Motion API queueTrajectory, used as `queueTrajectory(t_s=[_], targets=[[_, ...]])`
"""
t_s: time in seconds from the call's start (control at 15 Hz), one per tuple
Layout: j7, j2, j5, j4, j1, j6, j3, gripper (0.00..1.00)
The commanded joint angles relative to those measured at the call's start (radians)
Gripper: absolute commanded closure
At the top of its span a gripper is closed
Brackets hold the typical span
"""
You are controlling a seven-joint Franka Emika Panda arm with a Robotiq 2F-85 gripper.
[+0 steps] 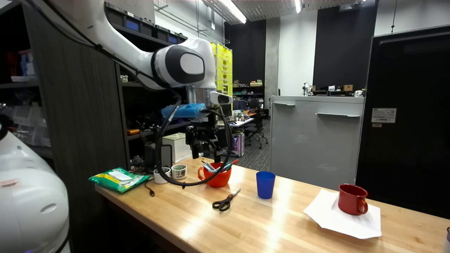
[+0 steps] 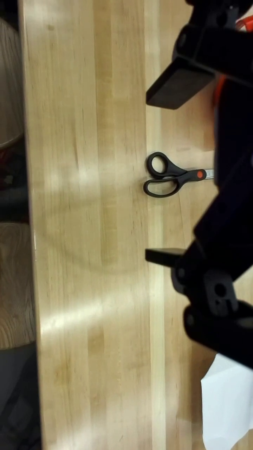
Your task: Move the red cup forward
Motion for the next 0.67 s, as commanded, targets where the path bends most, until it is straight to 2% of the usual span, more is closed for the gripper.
queueTrajectory(t_s=[0.0,0.33,0.4,0.47,0.6], targets=[[0.038,0.193,0.001,0.101,0.005,0.043,0.013,0.00],[0.118,0.401,0.037,0.249,0.018,0.073,0.018,0.00],[0.137,0.433,0.039,0.283,0.022,0.051,0.021,0.00],[0.093,0.365,0.025,0.207,0.017,0.079,0.009,0.00],[0.114,0.422,0.030,0.257,0.022,0.077,0.012,0.00]])
